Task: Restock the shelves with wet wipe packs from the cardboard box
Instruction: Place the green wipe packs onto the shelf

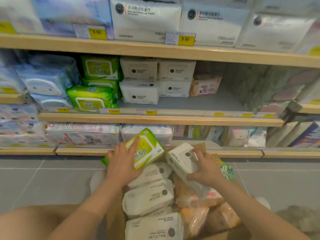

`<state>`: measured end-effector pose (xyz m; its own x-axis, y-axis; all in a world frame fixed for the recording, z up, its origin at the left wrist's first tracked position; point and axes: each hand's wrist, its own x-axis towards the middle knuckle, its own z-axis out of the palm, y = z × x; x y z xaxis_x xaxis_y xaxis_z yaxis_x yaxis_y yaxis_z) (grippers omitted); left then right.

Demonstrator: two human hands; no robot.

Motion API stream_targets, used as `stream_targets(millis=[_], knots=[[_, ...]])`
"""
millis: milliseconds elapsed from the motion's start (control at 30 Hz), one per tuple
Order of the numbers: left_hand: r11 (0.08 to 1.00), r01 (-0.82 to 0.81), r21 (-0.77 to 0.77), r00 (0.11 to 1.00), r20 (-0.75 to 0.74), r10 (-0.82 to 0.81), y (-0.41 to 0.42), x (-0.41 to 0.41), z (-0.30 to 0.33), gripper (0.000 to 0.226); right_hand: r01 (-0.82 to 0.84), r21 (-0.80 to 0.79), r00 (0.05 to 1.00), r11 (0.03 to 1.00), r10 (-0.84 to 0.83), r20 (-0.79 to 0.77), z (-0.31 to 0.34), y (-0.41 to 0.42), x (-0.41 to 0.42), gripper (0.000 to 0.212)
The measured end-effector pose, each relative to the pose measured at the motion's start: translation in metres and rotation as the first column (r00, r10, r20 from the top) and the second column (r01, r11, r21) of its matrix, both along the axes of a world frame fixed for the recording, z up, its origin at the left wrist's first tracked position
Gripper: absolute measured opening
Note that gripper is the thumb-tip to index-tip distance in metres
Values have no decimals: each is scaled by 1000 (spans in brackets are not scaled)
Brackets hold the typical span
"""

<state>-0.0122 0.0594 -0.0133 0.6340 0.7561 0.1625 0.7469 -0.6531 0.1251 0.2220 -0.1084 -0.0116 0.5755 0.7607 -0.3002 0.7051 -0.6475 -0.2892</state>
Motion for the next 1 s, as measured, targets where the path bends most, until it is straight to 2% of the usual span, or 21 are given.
stream_targets(millis=[167,367,567,700,767,867,1000], knots=[[990,19,137,999,31,-23,51,-8,44,113,-152,99,969,983,128,211,53,37,14,101],[985,-10,170,999,39,3,106,-2,54,116,-262,128,903,957,196,383,76,104,42,100],[980,-40,197,994,104,19,149,24,38,110,-459,16,712,888,357,604,86,168,82,100],[978,-15,207,991,130,-12,162,46,36,106,-641,-134,466,756,522,715,97,198,104,98],[983,-5,185,990,138,-20,166,58,39,107,-668,-153,413,729,533,738,100,206,111,94],[992,-36,121,988,153,17,173,67,44,108,-642,-121,452,757,500,739,105,216,119,95],[988,-56,141,990,133,37,181,69,41,111,-562,-69,505,824,408,761,103,226,138,94]])
